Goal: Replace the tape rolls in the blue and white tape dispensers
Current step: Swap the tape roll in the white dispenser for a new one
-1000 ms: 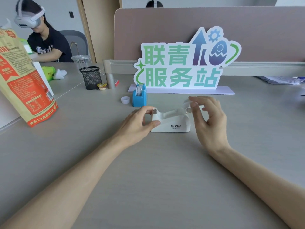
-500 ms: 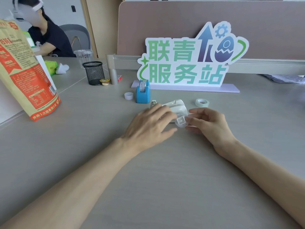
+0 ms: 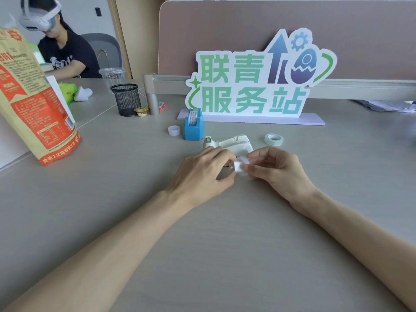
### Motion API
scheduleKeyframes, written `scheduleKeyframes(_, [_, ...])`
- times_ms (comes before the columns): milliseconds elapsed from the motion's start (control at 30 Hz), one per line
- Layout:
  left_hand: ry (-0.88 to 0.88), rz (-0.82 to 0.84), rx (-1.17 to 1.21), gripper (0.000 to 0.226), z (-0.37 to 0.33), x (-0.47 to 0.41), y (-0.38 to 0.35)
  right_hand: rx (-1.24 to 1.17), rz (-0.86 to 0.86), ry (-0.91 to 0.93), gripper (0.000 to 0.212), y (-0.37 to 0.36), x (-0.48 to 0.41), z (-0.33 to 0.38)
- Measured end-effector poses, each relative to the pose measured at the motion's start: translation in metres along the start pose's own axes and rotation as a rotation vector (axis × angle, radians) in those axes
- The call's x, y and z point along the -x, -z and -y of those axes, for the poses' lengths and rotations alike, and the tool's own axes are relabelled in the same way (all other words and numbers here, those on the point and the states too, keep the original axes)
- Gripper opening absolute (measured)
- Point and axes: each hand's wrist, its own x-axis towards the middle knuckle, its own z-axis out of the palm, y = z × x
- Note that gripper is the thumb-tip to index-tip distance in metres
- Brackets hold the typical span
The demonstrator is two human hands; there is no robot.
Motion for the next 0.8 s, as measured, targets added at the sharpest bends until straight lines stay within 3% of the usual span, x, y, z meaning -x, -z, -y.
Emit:
scheduleKeyframes(233, [0.053, -0.021, 0.006, 0.019, 0.0011, 0.0006, -0.0019, 0.344, 0.007, 0.127, 0.013, -0.0015, 0.0014, -0.0021])
scheduleKeyframes(800, [0.218, -0.144, 0.068, 0.013, 0.0026, -0.0019, -0.0005, 0.296, -0.052, 0.044, 0.005, -0.0034, -0.0053, -0.0054])
